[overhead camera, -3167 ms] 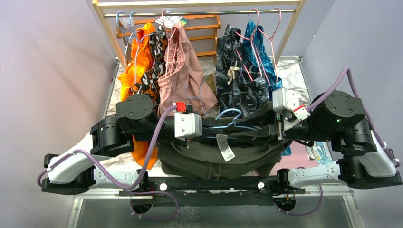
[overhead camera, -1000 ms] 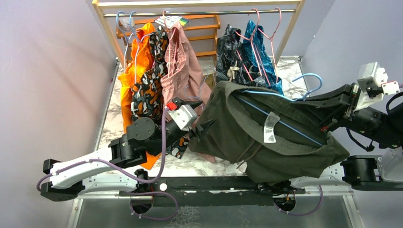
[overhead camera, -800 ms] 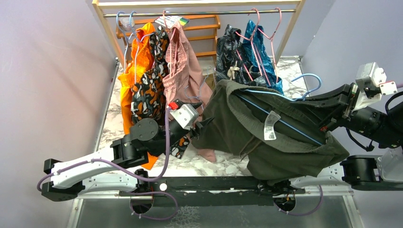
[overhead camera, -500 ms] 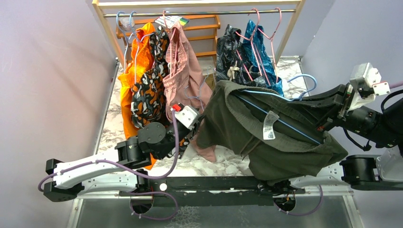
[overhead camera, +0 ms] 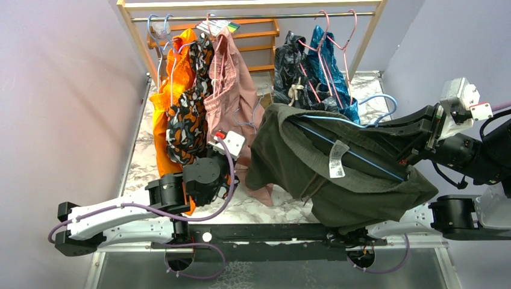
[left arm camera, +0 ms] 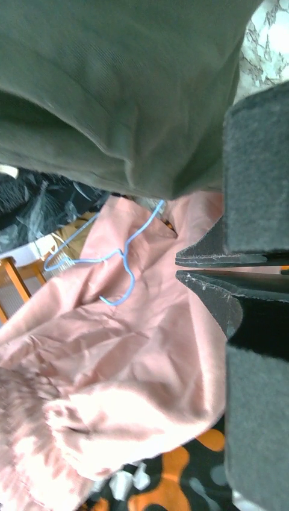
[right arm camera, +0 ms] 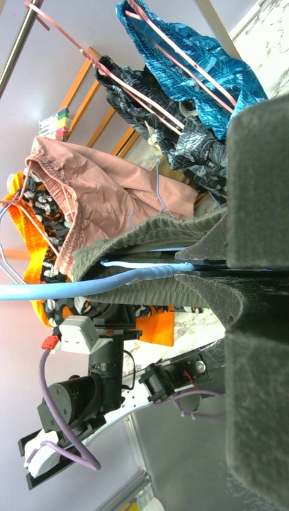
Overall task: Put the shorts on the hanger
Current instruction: Place the hanger at the clothesline.
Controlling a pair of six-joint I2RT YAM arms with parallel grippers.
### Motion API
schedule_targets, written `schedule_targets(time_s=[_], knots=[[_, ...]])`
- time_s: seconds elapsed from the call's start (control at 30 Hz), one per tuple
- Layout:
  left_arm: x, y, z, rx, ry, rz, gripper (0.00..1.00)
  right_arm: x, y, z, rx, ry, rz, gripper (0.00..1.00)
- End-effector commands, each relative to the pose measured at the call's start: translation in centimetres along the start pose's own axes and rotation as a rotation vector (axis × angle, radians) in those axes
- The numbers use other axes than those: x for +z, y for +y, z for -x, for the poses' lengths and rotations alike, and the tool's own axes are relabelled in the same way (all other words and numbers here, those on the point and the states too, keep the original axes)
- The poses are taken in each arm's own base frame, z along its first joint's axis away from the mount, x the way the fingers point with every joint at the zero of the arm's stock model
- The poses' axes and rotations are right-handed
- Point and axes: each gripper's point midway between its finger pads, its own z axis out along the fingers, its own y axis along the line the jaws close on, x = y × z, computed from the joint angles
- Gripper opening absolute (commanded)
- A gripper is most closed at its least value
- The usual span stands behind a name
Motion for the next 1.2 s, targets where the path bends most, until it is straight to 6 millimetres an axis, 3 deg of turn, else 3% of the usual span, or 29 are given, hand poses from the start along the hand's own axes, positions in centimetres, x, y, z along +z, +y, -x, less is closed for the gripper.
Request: schedule_targets(time_s=[0.0,0.17,0.37,0.47,0.63,0.73,0.97,1.17], knots=[[-1.2,2.7,-2.2,-0.012,0.049,0.094,0.09,0.1,0.3,3.3,0.003,-0.121,0.031,0.01],[-2.2,4.2,-3.1,-0.034,0.048,0.125,0.09,-1.3,1.2,4.3,0.013,-0.166,0.106,0.01],[-2.4,4.2,-4.0,-0.02,0.062,0.119,0.09,-4.5,1.7,6.6,0.043,-0.303,0.189,0.01],[-2.5,4.3,-4.1,-0.032,0.063,0.121,0.09,-6.6,1.1,8.0,0.063,-0.388,0.19,0.01],[-2.9,4.8,-3.5,-0.063,0.045,0.121,0.08,-8.4,-1.6,9.7,0.1,-0.486,0.078,0.01],[-3.0,5.0,-3.1,-0.078,0.037,0.115,0.07,-8.2,-3.5,9.8,0.108,-0.494,-0.031,0.01],[-3.0,4.6,-2.7,-0.084,0.037,0.096,0.06,-5.3,-6.8,8.1,0.054,-0.402,-0.287,0.01],[-2.8,4.3,-2.7,-0.079,0.042,0.091,0.07,-3.8,-8.7,6.8,-0.006,-0.326,-0.441,0.01]])
